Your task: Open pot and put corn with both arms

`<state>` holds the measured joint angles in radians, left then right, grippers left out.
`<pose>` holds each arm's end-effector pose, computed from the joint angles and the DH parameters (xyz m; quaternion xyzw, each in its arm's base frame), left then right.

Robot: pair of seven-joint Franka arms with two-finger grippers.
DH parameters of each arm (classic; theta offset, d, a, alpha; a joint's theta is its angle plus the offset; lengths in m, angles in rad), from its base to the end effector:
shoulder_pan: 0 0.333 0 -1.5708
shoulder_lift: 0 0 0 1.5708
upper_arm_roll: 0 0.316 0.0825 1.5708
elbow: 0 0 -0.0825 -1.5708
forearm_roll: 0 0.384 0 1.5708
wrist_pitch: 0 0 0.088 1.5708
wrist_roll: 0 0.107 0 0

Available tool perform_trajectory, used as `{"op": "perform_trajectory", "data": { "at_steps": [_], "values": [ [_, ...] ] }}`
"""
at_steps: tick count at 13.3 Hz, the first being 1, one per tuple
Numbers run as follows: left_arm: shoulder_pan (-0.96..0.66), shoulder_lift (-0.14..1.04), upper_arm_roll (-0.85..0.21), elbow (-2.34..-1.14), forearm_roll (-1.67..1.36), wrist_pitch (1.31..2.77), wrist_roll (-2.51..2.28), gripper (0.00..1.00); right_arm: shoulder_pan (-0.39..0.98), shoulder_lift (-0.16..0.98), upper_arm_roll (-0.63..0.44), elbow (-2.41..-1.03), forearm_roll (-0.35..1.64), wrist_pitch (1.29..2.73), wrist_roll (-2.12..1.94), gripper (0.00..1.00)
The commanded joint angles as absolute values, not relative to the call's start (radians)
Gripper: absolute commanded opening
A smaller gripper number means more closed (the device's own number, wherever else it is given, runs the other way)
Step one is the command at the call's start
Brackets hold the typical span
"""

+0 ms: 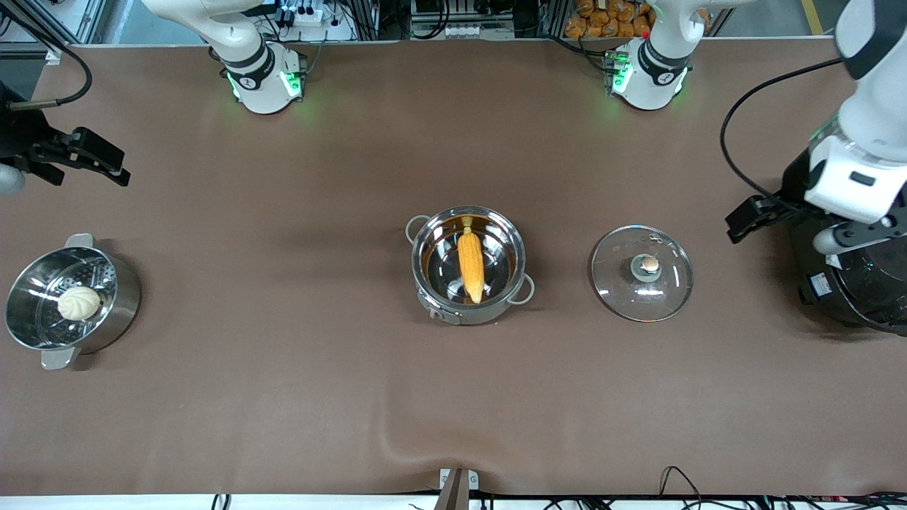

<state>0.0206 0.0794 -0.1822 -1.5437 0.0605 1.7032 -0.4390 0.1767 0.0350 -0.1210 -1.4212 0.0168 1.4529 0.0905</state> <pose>0.5849 -0.0853 0.6050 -0.9896 -0.1359 -0.0457 0.0099 0.5521 0.0342 0.6646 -0.9998 0.0164 0.0020 0.0061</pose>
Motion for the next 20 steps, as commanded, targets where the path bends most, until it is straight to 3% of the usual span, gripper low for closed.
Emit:
{"op": "perform_trajectory", "data": {
  "at_steps": [1,8,20],
  "values": [
    [0.051,0.019,-0.180,-1.557,0.032,1.666,-0.431,1.00,0.131,0.054,-0.101,-1.397,0.029,1.443,0.060,1.00],
    [0.034,-0.009,-0.160,-1.562,0.031,1.586,-0.330,1.00,0.097,0.058,-0.101,-1.401,0.069,1.437,-0.052,1.00],
    [0.025,-0.041,-0.160,-1.588,0.026,1.569,-0.107,1.00,0.054,0.067,-0.103,-1.393,0.061,1.430,-0.138,1.00]
  ]
}}
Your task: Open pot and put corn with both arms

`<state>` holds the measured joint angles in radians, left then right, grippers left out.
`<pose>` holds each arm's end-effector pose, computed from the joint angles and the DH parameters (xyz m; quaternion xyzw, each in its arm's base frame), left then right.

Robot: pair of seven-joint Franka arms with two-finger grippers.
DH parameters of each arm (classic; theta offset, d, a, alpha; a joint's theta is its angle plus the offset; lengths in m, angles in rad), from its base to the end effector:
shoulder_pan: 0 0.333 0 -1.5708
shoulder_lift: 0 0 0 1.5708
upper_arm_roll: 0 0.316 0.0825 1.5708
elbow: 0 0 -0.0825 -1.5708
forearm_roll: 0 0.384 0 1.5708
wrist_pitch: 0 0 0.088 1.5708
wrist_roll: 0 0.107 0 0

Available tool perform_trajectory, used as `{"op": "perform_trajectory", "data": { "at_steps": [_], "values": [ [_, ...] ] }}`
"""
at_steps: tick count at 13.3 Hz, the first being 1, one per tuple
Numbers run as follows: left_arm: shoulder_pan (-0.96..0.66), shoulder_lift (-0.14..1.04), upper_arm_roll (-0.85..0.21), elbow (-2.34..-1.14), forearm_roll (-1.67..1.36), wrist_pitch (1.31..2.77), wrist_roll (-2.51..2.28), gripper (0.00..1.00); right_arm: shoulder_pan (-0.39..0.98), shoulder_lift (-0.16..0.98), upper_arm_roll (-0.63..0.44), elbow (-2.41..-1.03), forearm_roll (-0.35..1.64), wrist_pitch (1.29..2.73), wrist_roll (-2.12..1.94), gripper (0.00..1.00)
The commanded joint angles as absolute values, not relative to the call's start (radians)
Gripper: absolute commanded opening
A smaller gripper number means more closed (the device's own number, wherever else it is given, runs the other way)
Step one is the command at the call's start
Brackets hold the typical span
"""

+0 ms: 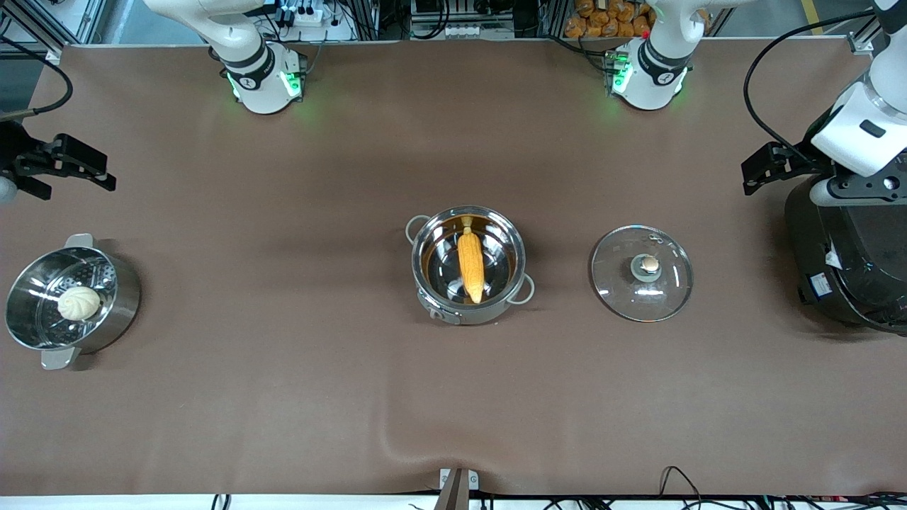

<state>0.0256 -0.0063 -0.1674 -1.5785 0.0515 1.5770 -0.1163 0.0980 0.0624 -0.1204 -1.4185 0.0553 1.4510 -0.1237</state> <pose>0.5483 -0.0731 0.6250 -0.9996 0.0128 -0.0057 0.0258 0.5617 -0.0036 0.6507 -0.9982 -0.0536 0.0130 0.0248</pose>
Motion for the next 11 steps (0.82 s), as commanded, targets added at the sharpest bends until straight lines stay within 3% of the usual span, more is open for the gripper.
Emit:
{"op": "perform_trajectory", "data": {
  "at_steps": [1,11],
  "values": [
    [0.026,-0.051,-0.160,-1.588,0.026,1.569,-0.106,1.00,0.037,0.069,-0.101,-1.393,0.061,1.430,-0.138,1.00],
    [0.055,-0.060,-0.144,-1.591,-0.012,1.562,-0.090,1.00,0.037,0.061,-0.098,-1.393,-0.020,1.428,-0.164,1.00]
  ]
}}
